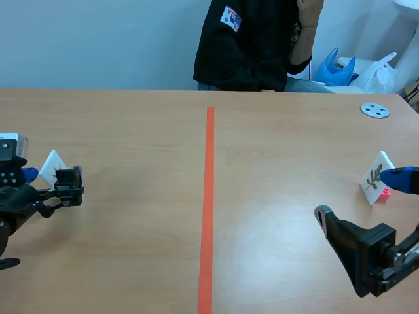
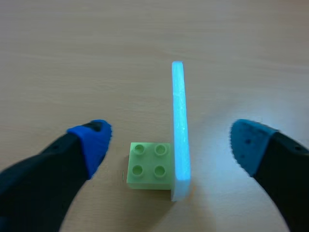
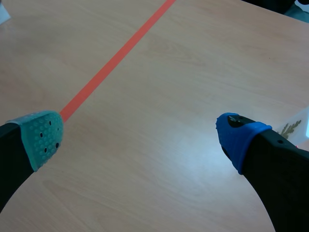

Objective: Sort the leaf by its shape. The table is split by an orange tape line. A compound leaf with several leaflets goes to the left side, a simple leaf with one blade goes to the right side. Return to the home posture when a red brick is placed on the table.

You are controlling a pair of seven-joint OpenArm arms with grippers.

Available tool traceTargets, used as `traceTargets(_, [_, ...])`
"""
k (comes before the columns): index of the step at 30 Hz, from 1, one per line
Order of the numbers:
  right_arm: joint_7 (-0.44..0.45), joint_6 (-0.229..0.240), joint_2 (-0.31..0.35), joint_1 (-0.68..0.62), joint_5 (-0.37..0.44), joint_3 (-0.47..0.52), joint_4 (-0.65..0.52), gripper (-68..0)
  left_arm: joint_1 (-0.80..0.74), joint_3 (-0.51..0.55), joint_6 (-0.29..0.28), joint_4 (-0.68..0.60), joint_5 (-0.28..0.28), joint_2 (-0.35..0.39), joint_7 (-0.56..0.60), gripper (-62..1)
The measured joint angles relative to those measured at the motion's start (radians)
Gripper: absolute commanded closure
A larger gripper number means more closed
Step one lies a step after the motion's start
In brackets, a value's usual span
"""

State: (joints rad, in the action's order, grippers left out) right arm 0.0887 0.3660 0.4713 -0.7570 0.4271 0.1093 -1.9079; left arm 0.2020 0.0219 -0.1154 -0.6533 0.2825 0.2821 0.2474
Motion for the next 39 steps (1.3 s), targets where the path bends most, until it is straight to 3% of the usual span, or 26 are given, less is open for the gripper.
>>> traceTargets(4, [-0.008, 0.000, 0.000, 0.010, 0.000, 0.000, 0.000, -67.9, -0.034, 0.000, 0.000, -0.128, 0.015, 0.004, -0.060, -62.3])
traceTargets(13, [-0.008, -0.003, 0.000, 0.017, 0.000, 0.000, 0.000, -67.9, -0.261, 0.000, -0.021, -0.694, 0.014, 0.062, -0.204, -62.3])
traceTargets(17, [-0.008, -0.004, 0.000, 0.016, 0.000, 0.000, 0.000, -67.9, -0.404, 0.000, -0.045, -0.892, 0.018, 0.074, -0.248, -62.3])
traceTargets(19, [-0.008, -0.004, 0.000, 0.016, 0.000, 0.000, 0.000, -67.9, -0.481, 0.000, -0.059, -0.969, 0.047, 0.082, -0.263, -62.3])
traceTargets(31, [-0.030, -0.004, 0.000, 0.016, 0.000, 0.000, 0.000, -67.9, -0.892, 0.000, -0.069, -1.246, 0.058, 0.089, -0.317, -62.3])
traceTargets(39, [-0.030, -0.004, 0.000, 0.016, 0.000, 0.000, 0.000, -67.9, -0.967, 0.000, -0.069, -1.304, 0.059, 0.047, -0.337, -62.3])
